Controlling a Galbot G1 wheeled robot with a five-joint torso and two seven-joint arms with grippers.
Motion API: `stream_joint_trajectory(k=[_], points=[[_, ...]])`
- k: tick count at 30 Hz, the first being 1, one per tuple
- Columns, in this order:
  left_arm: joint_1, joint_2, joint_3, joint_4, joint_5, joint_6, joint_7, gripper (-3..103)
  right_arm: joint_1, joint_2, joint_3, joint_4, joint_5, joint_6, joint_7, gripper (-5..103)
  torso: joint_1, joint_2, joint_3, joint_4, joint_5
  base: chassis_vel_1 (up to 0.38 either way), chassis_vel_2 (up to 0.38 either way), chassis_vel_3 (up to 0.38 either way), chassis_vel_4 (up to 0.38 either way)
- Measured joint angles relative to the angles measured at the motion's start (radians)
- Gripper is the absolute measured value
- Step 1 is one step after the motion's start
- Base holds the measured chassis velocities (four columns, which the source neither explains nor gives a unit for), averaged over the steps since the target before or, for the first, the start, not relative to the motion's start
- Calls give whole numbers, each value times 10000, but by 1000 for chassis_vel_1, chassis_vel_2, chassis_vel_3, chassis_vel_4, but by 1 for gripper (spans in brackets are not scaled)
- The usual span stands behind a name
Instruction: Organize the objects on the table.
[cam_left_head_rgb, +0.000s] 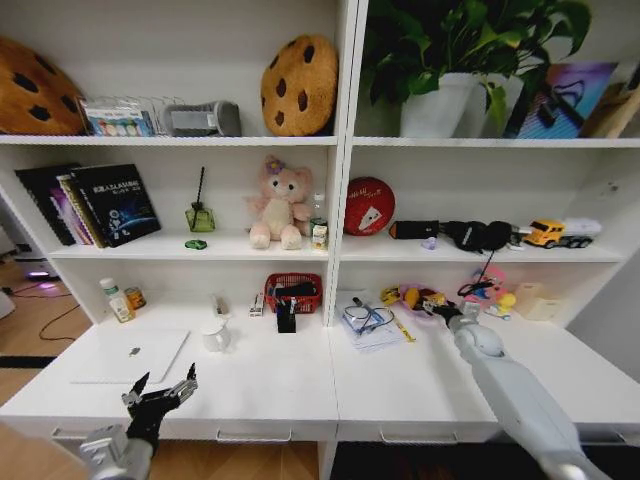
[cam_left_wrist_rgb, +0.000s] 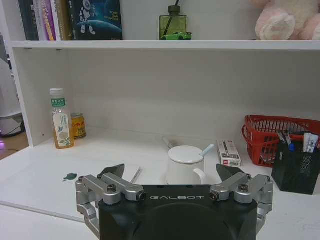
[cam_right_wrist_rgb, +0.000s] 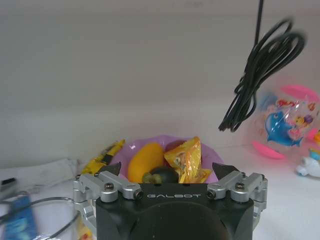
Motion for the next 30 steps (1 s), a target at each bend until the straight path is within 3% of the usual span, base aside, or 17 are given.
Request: stream_joint_trajectory(k=[1, 3, 6, 8, 9, 11, 12, 14, 18, 30], points=[[0, 0, 0, 0, 0, 0, 0, 100, 0, 0, 0, 0, 0, 0, 0, 99, 0, 0, 0, 0, 0, 0, 0, 0, 0], [0, 0, 1, 0, 0, 0, 4, 100, -2377, 56, 1618, 2489, 96, 34, 23, 100, -1, 1, -1, 7, -6, 0, 0, 0, 0], [1, -1, -2, 0, 0, 0, -5, 100, -3442, 296, 2442, 3449, -3, 34, -7, 100, -1, 1, -2, 4, 1, 0, 0, 0, 0], [0, -1, 1, 0, -1, 0, 7, 100, -5844, 1142, 4156, 5637, -441, 260, -517, 100, -3, 2, -3, 5, -5, 0, 0, 0, 0], [0, -1, 1, 0, -1, 0, 7, 100, -5844, 1142, 4156, 5637, -441, 260, -517, 100, -3, 2, -3, 5, -5, 0, 0, 0, 0], [0, -1, -1, 0, 0, 0, -1, 100, -7675, 2243, 5388, 7038, -850, 688, -1456, 100, -3, 3, -3, 0, -8, 0, 0, 0, 0], [0, -1, -1, 0, 0, 0, -1, 100, -7675, 2243, 5388, 7038, -850, 688, -1456, 100, -3, 3, -3, 0, -8, 0, 0, 0, 0], [0, -2, 0, 0, 0, 0, 0, 100, -8818, 3222, 6009, 7740, -1170, 1267, -2125, 100, -3, 3, -3, 4, -9, 0, 0, 0, 0], [0, 0, 0, 0, 0, 0, -1, 100, -9387, 3875, 6093, 8016, -1648, 1897, -2292, 100, -3, 3, -1, 3, -5, 0, 0, 0, 0], [0, -1, 0, 0, 0, 0, 0, 100, -9922, 4617, 4864, 9077, -2340, 2248, -1907, 100, 0, 0, 0, 5, -6, 0, 0, 0, 0]])
